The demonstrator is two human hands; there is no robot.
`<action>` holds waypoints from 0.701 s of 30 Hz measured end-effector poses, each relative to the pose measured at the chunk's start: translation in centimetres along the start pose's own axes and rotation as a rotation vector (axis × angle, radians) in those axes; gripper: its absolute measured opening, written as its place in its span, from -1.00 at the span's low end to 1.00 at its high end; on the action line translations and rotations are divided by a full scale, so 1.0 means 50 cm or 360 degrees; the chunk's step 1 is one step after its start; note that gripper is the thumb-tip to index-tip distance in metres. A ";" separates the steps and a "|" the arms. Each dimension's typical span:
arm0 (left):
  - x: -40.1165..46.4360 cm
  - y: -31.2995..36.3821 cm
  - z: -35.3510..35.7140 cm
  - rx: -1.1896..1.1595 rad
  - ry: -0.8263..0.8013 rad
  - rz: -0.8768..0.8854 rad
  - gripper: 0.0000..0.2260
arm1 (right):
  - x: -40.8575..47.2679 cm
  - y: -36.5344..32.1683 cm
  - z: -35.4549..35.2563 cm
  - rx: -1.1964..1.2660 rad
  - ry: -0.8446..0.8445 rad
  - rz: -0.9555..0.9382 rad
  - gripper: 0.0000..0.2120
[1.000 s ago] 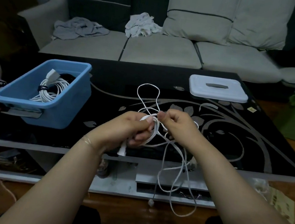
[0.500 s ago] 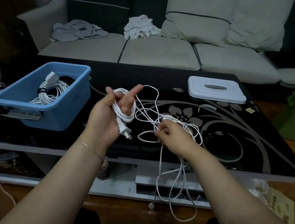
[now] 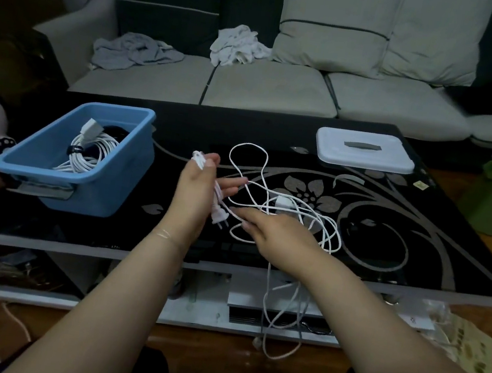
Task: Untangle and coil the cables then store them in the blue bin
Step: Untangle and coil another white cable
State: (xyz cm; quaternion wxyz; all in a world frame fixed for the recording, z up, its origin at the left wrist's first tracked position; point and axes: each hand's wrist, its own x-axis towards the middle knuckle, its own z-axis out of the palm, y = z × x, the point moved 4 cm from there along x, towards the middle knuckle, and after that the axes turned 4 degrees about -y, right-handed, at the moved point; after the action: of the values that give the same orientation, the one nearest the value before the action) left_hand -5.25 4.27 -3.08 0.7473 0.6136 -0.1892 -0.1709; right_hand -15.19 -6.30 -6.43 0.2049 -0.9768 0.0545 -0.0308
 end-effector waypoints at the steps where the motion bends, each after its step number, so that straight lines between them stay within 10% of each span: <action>1: 0.002 -0.006 0.008 0.0217 -0.0047 0.0084 -0.78 | 0.002 0.000 0.003 -0.0020 -0.0009 0.0015 -0.68; 8: -0.010 -0.034 0.033 0.2182 -0.0299 0.0576 -0.79 | -0.007 0.003 -0.013 0.0062 0.0016 0.0011 -0.85; 16: -0.013 -0.052 0.029 0.2310 -0.0783 0.0075 -0.54 | -0.008 0.049 -0.008 0.0218 -0.0012 0.0154 -0.92; 21: 0.002 -0.013 -0.022 0.1985 -0.0550 0.0049 -0.67 | -0.032 0.090 0.022 0.0443 -0.0148 0.0258 -0.71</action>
State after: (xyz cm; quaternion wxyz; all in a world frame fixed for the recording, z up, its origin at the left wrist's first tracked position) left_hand -4.65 5.03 -3.91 0.2116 0.8935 -0.3793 -0.1145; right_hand -17.11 -9.75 -9.31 0.3422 -0.9318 0.1189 0.0239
